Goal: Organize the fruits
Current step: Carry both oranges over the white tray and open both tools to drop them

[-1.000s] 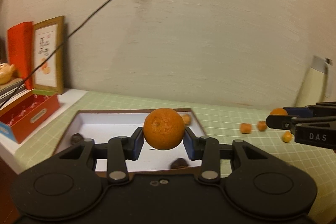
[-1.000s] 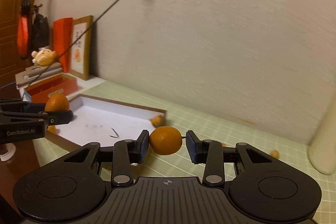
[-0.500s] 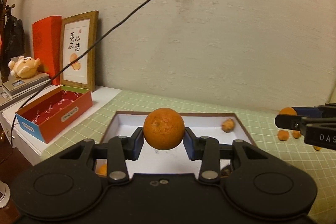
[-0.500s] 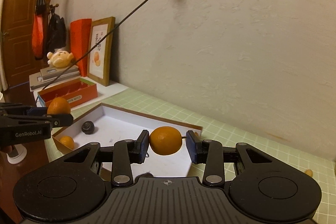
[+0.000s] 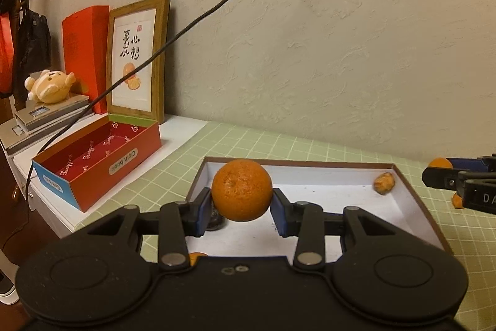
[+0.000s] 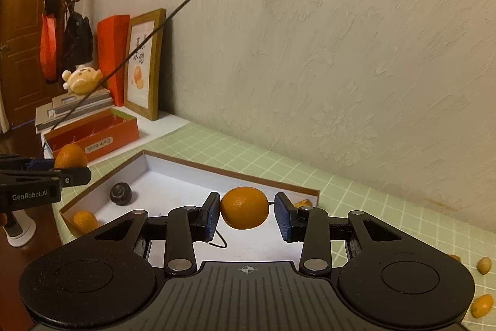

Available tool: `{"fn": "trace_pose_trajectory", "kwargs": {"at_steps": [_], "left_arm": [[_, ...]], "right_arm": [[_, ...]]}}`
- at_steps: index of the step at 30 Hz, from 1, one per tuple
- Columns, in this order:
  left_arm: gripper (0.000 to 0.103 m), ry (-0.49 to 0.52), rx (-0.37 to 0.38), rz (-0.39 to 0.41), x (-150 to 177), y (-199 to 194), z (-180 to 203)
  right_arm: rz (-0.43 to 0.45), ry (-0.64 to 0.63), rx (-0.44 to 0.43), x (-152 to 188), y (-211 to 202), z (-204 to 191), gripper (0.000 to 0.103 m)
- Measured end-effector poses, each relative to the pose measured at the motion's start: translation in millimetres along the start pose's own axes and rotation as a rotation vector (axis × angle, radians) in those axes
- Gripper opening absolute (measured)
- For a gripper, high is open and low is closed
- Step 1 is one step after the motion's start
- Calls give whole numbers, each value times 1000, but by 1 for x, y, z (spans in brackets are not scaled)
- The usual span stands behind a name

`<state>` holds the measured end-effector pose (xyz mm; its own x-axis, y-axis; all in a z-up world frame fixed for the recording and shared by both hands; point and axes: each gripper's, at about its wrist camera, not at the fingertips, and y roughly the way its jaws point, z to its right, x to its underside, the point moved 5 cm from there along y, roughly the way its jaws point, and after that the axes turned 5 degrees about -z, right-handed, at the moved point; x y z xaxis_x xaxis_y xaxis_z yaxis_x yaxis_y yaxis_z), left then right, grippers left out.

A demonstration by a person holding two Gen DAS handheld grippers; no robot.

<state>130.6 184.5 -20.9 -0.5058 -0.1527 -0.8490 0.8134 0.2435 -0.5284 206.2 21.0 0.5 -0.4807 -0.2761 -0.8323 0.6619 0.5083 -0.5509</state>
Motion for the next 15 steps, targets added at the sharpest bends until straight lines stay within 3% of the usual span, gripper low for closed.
{"fn": "trace_pose_trajectory", "kwargs": {"at_steps": [15], "left_arm": [[31,-9,-4,-45,3,32,-9]], "right_arm": [[-35,10,-9,0,38,4,39]]}}
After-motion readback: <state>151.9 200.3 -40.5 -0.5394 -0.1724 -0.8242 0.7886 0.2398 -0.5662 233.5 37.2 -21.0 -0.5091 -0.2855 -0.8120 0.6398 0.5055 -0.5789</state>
